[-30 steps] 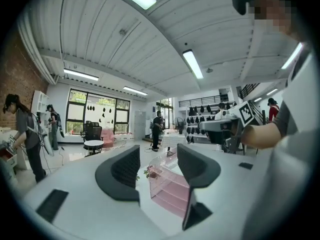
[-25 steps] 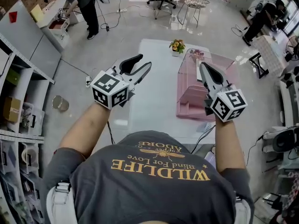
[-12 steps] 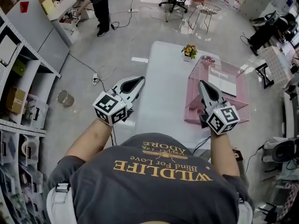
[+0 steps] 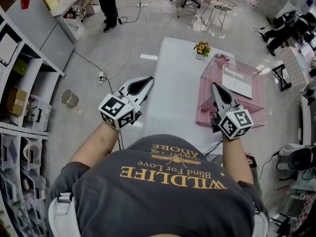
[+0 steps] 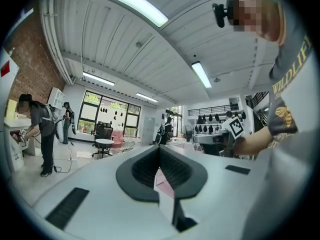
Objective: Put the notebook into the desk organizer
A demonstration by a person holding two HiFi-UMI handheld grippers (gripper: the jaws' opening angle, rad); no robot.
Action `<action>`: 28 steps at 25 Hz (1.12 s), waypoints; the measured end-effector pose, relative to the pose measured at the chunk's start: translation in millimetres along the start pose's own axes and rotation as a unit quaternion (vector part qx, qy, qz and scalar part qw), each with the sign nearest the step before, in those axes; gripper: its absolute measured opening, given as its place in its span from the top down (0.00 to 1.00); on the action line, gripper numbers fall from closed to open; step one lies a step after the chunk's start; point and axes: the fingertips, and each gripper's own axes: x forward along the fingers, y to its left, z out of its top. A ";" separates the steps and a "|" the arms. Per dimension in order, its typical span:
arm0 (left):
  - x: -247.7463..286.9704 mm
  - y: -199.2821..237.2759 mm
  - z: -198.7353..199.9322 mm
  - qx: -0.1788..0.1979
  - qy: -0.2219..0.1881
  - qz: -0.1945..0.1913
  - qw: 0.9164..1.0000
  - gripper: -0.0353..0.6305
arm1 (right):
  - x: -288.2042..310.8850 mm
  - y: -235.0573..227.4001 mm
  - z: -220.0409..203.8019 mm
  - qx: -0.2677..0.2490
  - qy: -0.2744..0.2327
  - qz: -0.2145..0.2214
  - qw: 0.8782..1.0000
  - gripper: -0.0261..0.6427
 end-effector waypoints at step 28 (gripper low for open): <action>-1.9 -6.2 4.5 0.004 -0.005 -0.006 1.000 0.95 | -3.0 3.0 10.4 -0.027 0.004 0.001 1.000 0.96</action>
